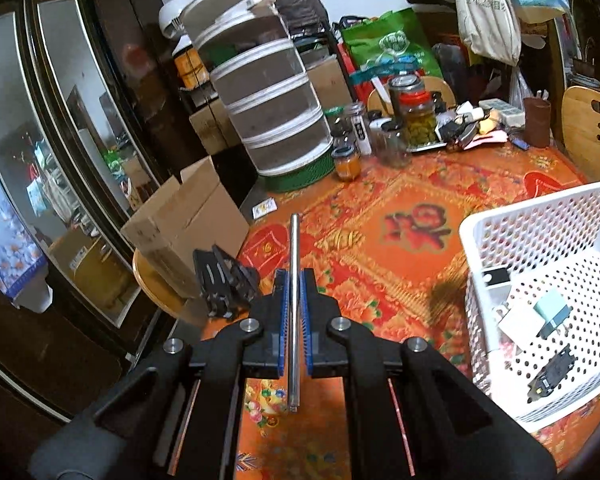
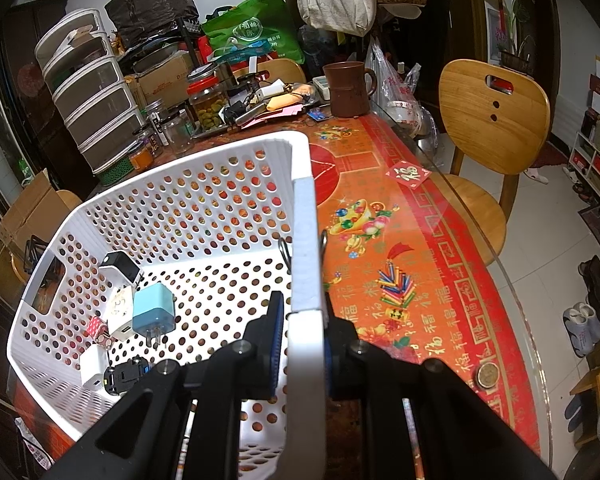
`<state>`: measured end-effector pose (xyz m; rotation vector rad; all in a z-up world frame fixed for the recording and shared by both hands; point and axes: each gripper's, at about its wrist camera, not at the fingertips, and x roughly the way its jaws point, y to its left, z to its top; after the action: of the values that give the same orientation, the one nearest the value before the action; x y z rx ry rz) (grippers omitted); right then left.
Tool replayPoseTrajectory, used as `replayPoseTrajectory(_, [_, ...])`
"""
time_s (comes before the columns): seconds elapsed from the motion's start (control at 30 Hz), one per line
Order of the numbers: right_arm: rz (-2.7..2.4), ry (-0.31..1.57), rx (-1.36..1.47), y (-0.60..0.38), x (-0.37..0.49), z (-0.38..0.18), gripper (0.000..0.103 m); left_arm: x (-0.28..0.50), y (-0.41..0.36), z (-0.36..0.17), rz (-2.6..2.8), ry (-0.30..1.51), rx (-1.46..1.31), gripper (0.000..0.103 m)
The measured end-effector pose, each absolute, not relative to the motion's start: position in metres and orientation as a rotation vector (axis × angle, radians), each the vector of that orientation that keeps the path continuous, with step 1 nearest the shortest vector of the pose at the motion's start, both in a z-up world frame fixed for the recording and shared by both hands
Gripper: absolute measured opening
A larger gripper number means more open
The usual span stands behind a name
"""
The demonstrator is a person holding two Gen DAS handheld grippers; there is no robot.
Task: Organize rigid objects
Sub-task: 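Carry the metal rod into the basket and release it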
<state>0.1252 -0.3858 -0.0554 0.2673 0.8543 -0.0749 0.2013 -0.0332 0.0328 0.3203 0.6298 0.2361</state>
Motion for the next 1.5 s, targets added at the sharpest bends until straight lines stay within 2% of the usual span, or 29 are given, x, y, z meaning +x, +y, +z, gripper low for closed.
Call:
replayPoseTrajectory(0.37, [-0.074, 0.854, 0.269, -0.386, 0.125, -0.055, 0.015, 0.189, -0.097, 0.058, 0.168, 0.579, 0.372, 0.005])
replayPoseTrajectory(0.67, [-0.071, 0.852, 0.268, -0.385, 0.125, -0.054, 0.016, 0.194, -0.154, 0.053, 0.089, 0.580, 0.424, 0.005])
replayPoseTrajectory(0.87, [-0.071, 0.852, 0.270, -0.385, 0.125, -0.054, 0.016, 0.203, -0.188, 0.035, 0.026, 0.630, 0.439, 0.005])
replayPoseTrajectory(1.2, [-0.069, 0.851, 0.276, -0.383, 0.126, -0.051, 0.016, 0.235, -0.229, -0.035, -0.088, 0.814, 0.462, 0.005])
replayPoseTrajectory(1.5, [-0.067, 0.850, 0.281, -0.384, 0.126, -0.051, 0.016, 0.242, -0.225, -0.055, -0.065, 0.828, 0.460, 0.006])
